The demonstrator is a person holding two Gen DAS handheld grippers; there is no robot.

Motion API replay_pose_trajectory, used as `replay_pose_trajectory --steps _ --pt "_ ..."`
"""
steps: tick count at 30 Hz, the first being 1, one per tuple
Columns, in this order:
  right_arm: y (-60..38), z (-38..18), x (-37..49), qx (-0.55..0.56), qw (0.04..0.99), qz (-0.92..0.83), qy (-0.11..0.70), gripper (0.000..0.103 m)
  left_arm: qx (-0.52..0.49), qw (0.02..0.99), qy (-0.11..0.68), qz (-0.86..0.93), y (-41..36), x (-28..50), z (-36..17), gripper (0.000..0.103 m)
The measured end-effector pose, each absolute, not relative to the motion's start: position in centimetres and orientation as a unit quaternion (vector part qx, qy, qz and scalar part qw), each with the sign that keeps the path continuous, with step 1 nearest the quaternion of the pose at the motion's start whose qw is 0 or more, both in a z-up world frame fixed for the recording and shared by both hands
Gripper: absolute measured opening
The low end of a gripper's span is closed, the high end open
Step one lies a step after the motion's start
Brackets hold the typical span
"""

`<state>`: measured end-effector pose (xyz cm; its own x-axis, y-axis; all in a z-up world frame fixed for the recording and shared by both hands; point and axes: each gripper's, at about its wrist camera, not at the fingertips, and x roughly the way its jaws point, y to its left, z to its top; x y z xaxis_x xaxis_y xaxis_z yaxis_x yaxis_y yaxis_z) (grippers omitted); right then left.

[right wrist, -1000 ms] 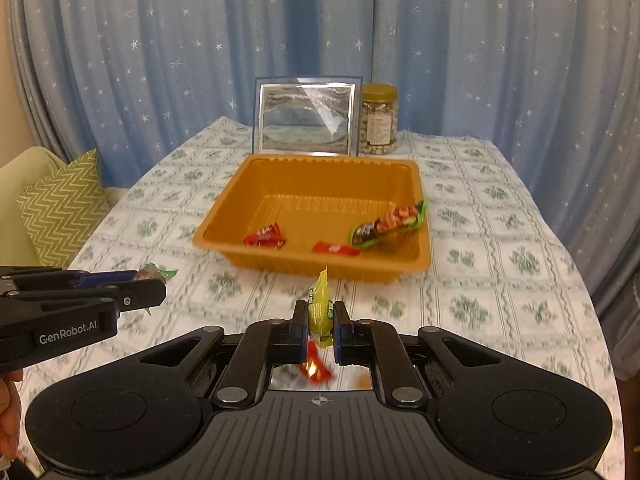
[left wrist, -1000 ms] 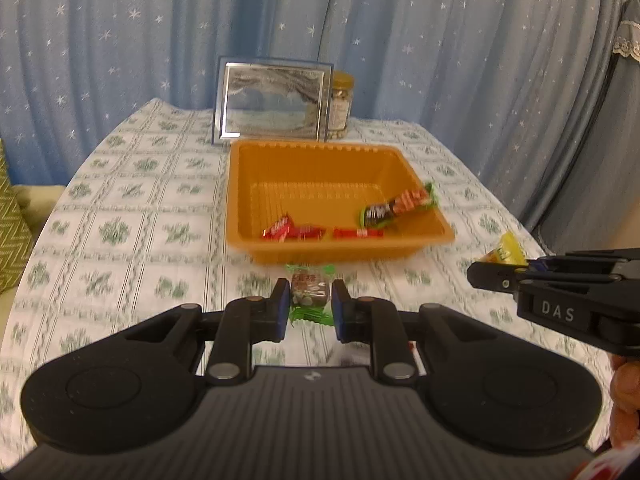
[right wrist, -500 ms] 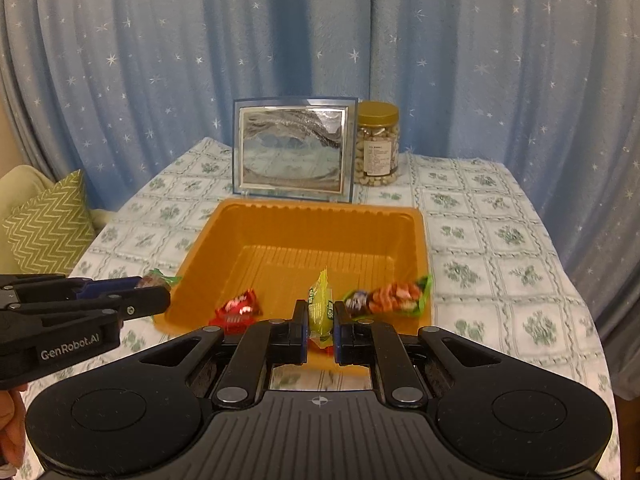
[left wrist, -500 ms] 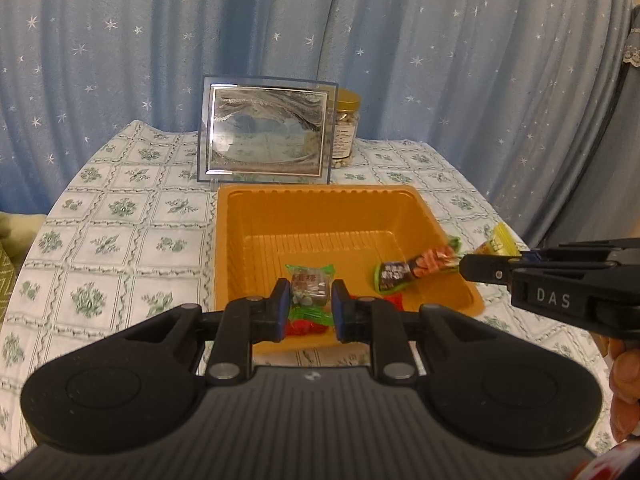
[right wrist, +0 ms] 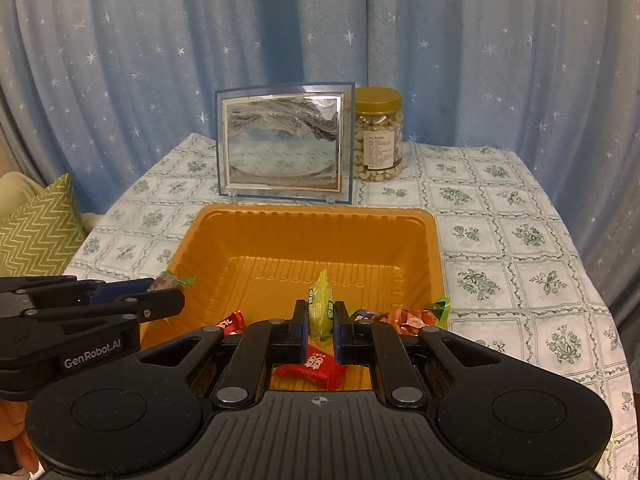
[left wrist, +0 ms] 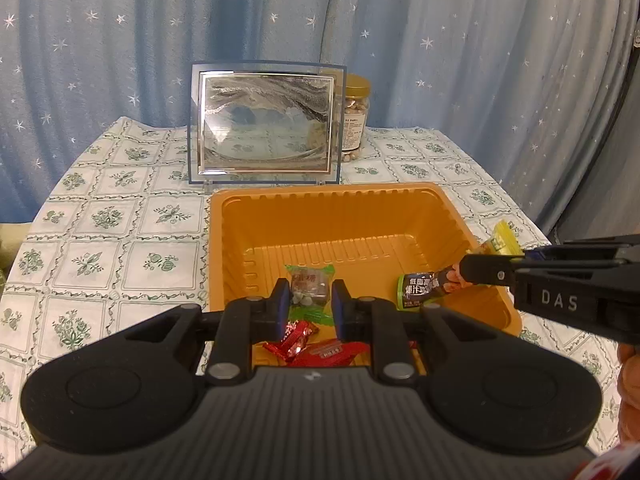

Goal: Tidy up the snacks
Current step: 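Lower both candies into the tray and open both grippers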

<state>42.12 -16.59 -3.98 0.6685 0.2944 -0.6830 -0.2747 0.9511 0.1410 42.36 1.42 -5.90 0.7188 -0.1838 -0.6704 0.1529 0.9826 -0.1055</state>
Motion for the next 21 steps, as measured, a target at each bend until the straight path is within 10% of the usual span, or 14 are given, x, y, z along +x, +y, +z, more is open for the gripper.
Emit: replay_pose_trajectory --steps 21 --pt "-15.8 -4.8 43.1 0.023 0.911 0.166 0.378 0.012 -0.025 0.929 0.360 -0.079 3.2 42.1 -6.2 0.040"
